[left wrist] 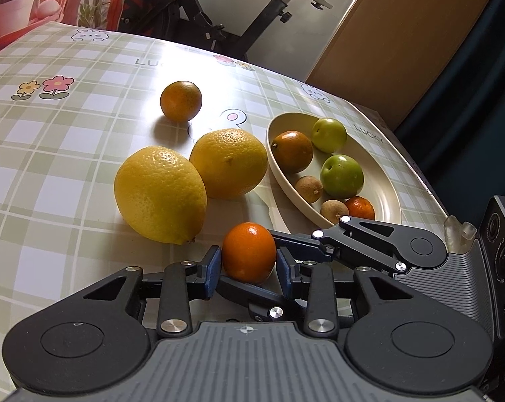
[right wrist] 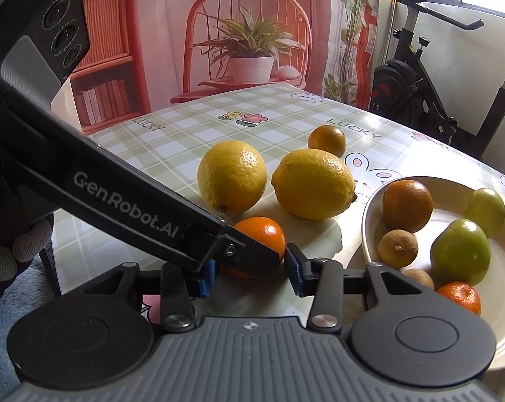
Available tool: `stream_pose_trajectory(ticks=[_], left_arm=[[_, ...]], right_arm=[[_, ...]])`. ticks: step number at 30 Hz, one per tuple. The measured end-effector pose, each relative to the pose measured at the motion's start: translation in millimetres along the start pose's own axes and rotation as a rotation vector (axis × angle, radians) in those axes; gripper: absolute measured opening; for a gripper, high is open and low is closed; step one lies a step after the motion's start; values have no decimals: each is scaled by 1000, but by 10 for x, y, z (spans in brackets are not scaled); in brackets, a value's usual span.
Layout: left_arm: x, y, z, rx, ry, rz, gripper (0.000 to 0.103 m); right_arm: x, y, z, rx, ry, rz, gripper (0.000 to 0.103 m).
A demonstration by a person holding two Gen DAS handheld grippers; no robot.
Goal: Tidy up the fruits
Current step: 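Pinch the tangerine between the left and right grippers, then lift the tangerine with both grippers and carry it over the plate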
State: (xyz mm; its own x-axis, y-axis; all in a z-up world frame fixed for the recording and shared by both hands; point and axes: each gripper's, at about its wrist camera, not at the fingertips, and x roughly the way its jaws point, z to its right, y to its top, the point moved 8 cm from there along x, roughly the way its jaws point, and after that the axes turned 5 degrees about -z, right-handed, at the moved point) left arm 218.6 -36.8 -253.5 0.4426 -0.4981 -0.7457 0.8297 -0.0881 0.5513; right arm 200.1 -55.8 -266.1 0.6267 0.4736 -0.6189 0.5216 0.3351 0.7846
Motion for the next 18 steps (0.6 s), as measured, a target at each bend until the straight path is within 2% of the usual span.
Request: stream_pose_trajectory(ticks=[10,18], left_arm=[[-36,63,85,37,4,2,37],[-116,501,505,123,-18,74,38]], right_arm=[[-98,34,66,37,4,27,44],[-517,289,454,80,-72,130,44]])
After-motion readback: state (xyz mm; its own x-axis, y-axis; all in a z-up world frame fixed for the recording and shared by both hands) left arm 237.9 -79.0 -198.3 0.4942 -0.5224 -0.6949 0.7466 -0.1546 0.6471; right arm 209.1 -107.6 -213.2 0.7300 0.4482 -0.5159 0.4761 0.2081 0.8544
